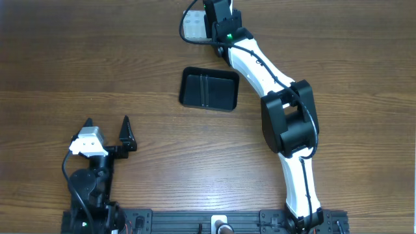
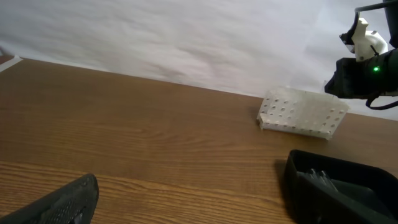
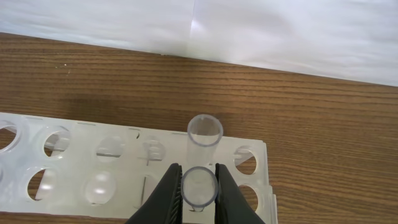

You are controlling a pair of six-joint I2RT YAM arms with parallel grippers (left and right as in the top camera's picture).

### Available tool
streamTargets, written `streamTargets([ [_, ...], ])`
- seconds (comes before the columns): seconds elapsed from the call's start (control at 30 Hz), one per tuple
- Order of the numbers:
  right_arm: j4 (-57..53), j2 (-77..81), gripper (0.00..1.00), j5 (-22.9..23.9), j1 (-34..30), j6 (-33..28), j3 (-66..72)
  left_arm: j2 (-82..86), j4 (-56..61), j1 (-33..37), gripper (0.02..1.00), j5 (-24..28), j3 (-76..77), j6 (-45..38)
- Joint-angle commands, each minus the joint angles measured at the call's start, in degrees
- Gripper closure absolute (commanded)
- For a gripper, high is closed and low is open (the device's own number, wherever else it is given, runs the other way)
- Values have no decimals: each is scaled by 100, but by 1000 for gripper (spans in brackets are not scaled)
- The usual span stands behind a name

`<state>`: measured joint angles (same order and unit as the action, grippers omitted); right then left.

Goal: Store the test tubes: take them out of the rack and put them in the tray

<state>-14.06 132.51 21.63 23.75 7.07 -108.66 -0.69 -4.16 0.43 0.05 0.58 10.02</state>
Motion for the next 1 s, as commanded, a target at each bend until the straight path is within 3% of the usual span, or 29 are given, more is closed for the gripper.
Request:
streamTargets([
  [0.03,26,101,890,98,-42,-11,-107,48,-22,-17,20,79,-26,-103],
  [0.6,35,-540,888,107,133,-164,-118,48,-20,-17,23,79,-26,-103],
  [0.77,-13,-841,893,376,219,-175,-118,48,-22,-17,20,79,-24,-103],
  [1.0,-378,-1296,901,378,343,-201,-118,48,-22,-17,20,79,-26,-103],
])
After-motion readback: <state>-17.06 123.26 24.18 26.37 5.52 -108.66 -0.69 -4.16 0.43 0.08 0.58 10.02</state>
